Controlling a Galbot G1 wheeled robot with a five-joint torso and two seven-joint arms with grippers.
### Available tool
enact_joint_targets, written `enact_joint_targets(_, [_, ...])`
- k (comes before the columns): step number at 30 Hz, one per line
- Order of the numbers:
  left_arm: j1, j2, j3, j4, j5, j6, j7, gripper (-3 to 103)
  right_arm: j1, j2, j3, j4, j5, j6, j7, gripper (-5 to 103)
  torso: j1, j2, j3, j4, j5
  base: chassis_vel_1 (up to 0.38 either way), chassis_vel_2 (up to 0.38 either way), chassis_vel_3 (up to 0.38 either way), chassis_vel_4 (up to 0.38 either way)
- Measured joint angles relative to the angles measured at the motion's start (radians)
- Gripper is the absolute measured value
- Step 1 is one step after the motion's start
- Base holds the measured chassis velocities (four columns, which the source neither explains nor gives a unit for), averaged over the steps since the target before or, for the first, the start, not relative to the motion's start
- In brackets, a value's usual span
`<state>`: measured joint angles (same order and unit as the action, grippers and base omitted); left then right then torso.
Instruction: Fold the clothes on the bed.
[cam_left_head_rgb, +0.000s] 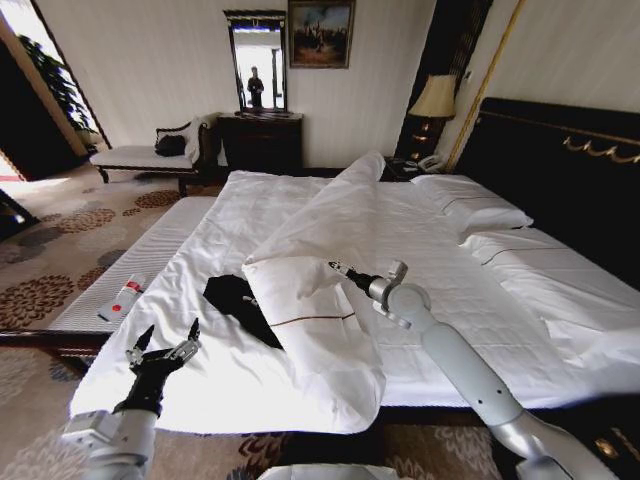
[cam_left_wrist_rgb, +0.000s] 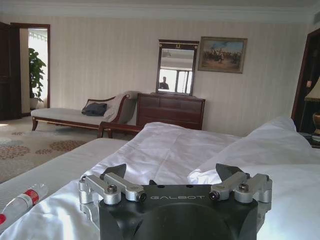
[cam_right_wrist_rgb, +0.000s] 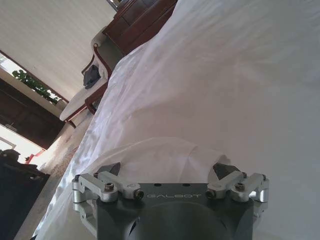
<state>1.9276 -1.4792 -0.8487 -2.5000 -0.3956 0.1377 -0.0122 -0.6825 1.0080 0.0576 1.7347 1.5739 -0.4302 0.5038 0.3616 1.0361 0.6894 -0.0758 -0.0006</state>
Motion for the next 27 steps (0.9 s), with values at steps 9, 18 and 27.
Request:
enact_joint_targets(9, [-0.002,0.006,-0.001,0.000,0.006,-0.003,0.000,100,0.044,0.052,-0.028,-0.015,0.066,0.000,-0.002,100,0.000,0.000,0.000,0.0001,-0.0001,0.000,0.000,0.000,0.000])
enact_joint_targets(18, [-0.005,0.006,-0.001,0.000,0.012,-0.008,0.000,100,0.119,0.125,-0.085,-0.058,0.082,0.003,0.020,100,0.000,0.000,0.000,0.0003,-0.0001,0.000,0.000,0.000,0.000])
enact_joint_targets(27, [-0.014,0.004,0.002,0.000,0.014,-0.010,-0.001,100,0.152,0.116,-0.141,-0.059,0.027,-0.036,0.045,100,0.000,0.000,0.000,-0.0002,-0.0001,0.000,0.000,0.000,0.000])
